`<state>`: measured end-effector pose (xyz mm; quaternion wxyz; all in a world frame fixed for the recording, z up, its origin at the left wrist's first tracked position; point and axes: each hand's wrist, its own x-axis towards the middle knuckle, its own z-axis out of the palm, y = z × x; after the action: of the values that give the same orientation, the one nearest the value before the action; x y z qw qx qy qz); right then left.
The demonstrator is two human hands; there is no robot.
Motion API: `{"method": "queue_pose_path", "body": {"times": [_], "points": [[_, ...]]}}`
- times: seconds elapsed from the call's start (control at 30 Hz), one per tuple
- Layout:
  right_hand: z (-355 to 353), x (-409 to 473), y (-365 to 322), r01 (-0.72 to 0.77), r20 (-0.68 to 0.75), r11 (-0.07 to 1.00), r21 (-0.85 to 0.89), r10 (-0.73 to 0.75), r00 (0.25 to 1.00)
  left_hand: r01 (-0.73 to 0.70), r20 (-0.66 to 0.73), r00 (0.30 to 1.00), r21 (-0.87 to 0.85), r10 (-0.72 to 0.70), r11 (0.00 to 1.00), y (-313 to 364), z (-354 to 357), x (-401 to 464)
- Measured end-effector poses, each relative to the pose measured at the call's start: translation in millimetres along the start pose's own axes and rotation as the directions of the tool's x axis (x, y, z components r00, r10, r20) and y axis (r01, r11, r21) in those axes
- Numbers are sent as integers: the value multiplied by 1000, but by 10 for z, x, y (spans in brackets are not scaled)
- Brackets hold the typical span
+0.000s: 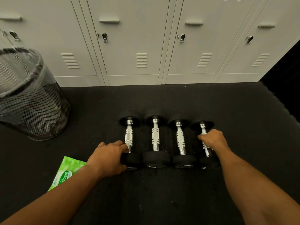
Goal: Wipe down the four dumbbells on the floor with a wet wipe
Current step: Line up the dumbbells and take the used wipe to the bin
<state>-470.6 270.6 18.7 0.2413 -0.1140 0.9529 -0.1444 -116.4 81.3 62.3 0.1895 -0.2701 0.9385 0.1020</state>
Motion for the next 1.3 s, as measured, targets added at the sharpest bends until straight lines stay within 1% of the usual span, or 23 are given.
{"method": "queue_pose_path", "body": {"times": [0.17, 0.27, 0.43, 0.53, 0.63, 0.7, 0.77, 0.8, 0.9, 1.0, 1.1, 1.13, 1.2, 1.3], "points": [[11, -7, -35, 22, -15, 1000, 2, -22, 1000, 1, 25, 1000, -5, -1, 1000, 9, -31, 5], [-10, -57, -39, 8, -14, 1000, 13, -8, 1000, 8, 34, 999, -15, -8, 1000, 19, -53, 1], [-90, -147, -99, -4, 19, 999, -37, 4, 1000, 31, 41, 999, -36, -30, 999, 36, -122, 46], [-206, -219, -219, 24, -1, 997, -78, -25, 1000, 50, 29, 998, -65, -49, 997, 17, -134, 88], [-372, -323, -470, 96, -34, 991, -97, -99, 994, 68, 19, 998, -95, -66, 993, -12, -170, 136], [-477, -405, -734, 164, -25, 985, -56, -166, 986, 81, -5, 997, -131, -83, 988, -24, -212, 178], [-556, -510, -1050, 226, 7, 974, -29, -226, 974, 95, -39, 994, -179, -103, 979, -31, -282, 195], [-579, -565, -1222, 273, 35, 961, -46, -272, 962, 98, -58, 992, -204, -111, 974, -36, -324, 205], [-590, -736, -1686, 416, 86, 906, -74, -410, 908, 87, -120, 984, -312, -130, 946, -67, -496, 235], [-581, -910, -2020, 525, 103, 847, -81, -517, 850, 54, -201, 968, -425, -153, 904, -95, -691, 256], [-619, -1050, -2319, 614, 114, 789, 25, -613, 782, 11, -268, 944, -559, -194, 829, -136, -903, 275], [-640, -1097, -2413, 639, 114, 768, 52, -640, 760, -18, -286, 936, -620, -206, 784, -151, -994, 285], [-674, -1181, -2587, 684, 130, 726, 70, -686, 715, -85, -303, 927, -746, -223, 660, -167, -1196, 306], [-711, -1360, -2828, 734, 146, 665, 138, -746, 649, -174, -328, 918, -839, -222, 516, -190, -1501, 289]]}}
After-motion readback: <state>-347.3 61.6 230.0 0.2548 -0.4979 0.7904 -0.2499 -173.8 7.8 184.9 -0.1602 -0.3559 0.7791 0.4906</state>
